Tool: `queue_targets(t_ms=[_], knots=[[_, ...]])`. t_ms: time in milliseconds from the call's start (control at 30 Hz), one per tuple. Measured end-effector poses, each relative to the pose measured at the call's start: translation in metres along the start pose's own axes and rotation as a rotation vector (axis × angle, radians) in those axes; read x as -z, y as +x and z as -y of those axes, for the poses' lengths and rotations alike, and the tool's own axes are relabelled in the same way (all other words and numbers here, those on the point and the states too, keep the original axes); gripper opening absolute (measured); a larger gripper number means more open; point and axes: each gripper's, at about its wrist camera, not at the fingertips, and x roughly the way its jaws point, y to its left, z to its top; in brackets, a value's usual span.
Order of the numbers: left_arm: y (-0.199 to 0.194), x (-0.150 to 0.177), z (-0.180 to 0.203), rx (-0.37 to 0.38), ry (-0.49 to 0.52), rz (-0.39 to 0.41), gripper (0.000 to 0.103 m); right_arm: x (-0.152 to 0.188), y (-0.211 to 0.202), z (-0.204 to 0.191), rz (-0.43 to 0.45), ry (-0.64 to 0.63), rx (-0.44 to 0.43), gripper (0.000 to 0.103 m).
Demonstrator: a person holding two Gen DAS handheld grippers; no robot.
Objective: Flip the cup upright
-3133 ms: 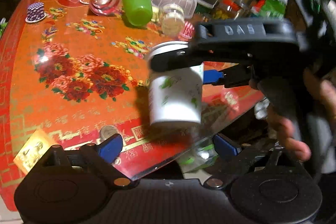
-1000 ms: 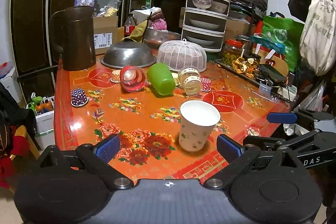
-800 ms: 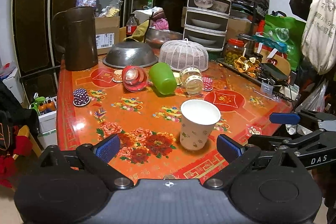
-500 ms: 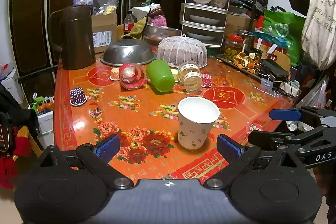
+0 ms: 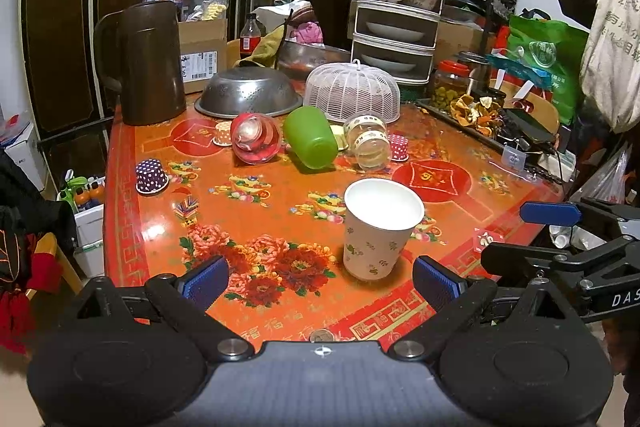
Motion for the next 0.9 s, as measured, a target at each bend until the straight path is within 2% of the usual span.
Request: queue_targets(t_ms=[900], knots=[[0.0018,0.0015,0.0012,-0.007,0.009,-0.005,0.1,-0.0022,-0.0007,0.0029,0.02,0.014,-0.006,0.102]])
